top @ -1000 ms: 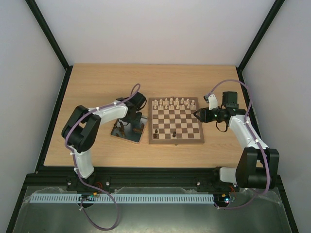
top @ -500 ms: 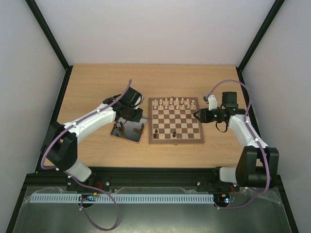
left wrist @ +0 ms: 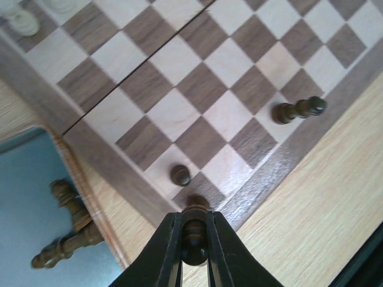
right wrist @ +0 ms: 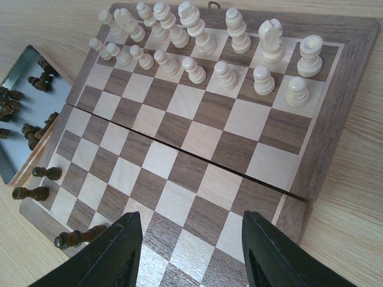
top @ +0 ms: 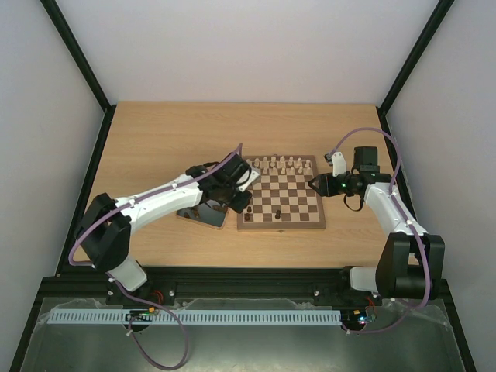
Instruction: Set up the chess pieces on the board
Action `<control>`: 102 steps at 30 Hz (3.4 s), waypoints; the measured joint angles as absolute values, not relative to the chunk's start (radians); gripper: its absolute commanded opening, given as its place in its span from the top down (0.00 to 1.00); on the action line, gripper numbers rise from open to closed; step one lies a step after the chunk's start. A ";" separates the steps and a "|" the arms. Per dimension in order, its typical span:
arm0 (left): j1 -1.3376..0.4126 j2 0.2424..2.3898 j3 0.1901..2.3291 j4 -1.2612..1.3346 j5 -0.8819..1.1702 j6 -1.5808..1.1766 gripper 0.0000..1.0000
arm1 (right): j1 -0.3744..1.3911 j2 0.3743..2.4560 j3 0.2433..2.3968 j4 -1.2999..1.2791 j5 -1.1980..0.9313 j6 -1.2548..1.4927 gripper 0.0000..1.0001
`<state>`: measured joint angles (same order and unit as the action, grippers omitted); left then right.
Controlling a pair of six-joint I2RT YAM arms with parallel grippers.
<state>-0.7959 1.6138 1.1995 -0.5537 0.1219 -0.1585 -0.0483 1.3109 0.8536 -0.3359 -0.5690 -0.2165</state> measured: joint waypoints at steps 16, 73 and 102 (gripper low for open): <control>-0.940 1.809 1.340 -0.522 0.047 -0.059 0.95 | -0.048 1.311 0.854 -0.336 -0.570 -0.216 0.51; -0.944 1.898 1.359 -0.535 -0.086 -0.065 0.61 | -0.048 1.311 0.854 -0.337 -0.569 -0.218 0.51; -0.600 1.727 1.108 -0.503 -0.197 -0.504 0.64 | -0.048 1.336 0.854 -0.339 -0.570 -0.221 0.51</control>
<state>-0.6003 1.7267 1.1084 -0.5026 -0.1970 -0.5041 -0.0483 1.3357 0.8536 -0.3386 -0.5701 -0.2207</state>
